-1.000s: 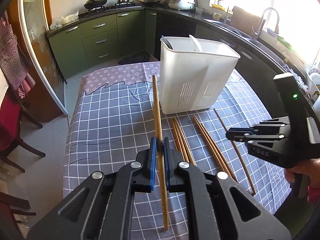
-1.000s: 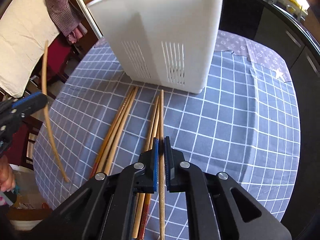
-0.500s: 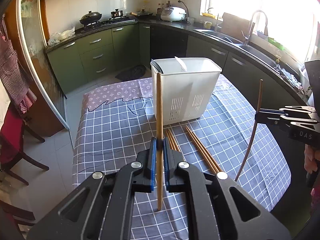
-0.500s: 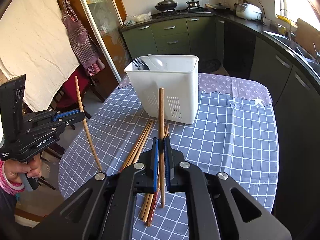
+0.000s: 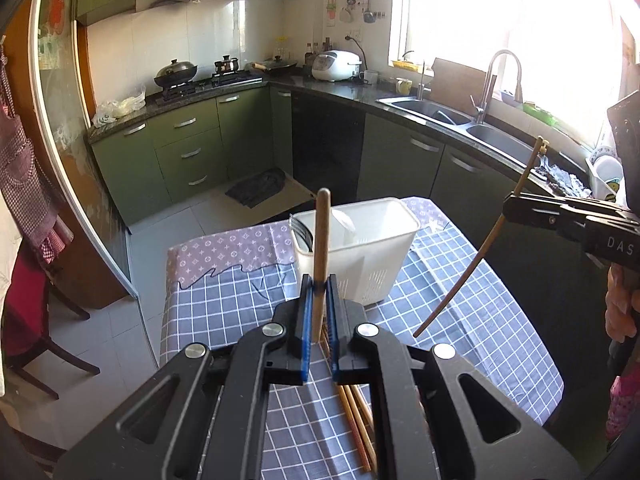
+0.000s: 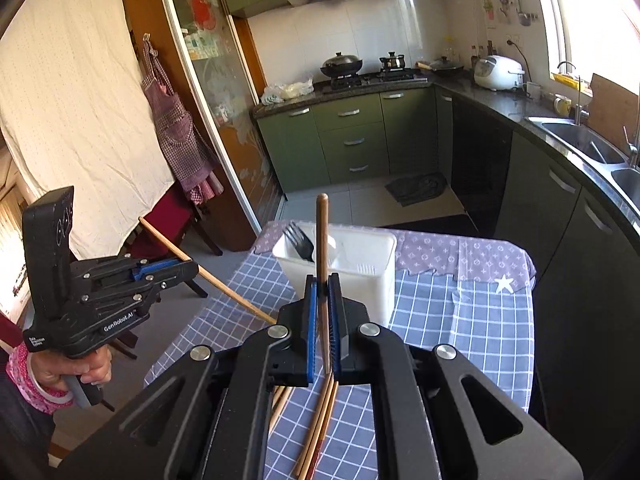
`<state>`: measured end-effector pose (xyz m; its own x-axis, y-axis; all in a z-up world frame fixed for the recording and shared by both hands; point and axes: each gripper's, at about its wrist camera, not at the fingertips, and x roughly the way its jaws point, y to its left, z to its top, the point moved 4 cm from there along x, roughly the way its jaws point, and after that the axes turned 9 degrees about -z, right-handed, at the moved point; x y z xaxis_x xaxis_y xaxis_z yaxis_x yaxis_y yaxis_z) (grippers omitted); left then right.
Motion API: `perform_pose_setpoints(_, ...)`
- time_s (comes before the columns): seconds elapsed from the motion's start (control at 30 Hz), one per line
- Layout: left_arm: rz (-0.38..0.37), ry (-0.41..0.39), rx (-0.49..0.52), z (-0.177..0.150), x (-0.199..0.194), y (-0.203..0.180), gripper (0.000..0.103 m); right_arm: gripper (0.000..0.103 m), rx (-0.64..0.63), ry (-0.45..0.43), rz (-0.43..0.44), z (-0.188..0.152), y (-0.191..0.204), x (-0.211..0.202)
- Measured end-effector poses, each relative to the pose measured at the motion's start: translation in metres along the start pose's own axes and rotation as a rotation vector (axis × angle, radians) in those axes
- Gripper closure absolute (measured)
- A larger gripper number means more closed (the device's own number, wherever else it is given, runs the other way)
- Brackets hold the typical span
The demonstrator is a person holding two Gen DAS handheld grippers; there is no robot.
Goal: Organize utensils
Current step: 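Lift the chopsticks upright and drop them into the white caddy with both grippers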
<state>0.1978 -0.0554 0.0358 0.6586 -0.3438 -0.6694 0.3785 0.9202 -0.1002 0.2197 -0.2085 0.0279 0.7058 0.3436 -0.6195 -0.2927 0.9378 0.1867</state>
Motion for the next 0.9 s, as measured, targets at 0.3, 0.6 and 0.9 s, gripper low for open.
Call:
perform_pose_setpoints(0.3,-0.002,-0.097,0.031,0.061,-0.030,-0.012,0.096,0.097,0.048,-0.101,0.008,0.077,-0.012,-0.023)
perform_pose_setpoints(0.6,0.020,-0.195,0.020,0.114,-0.035,-0.012,0.096,0.097,0.070,-0.073,-0.056,0.111,-0.031,0.024)
perform_pose_setpoints(0.9,0.040,-0.165,-0.008,0.121,0.013,-0.002,0.096,0.096,0.005,0.047,-0.093,0.068,-0.032,0.092)
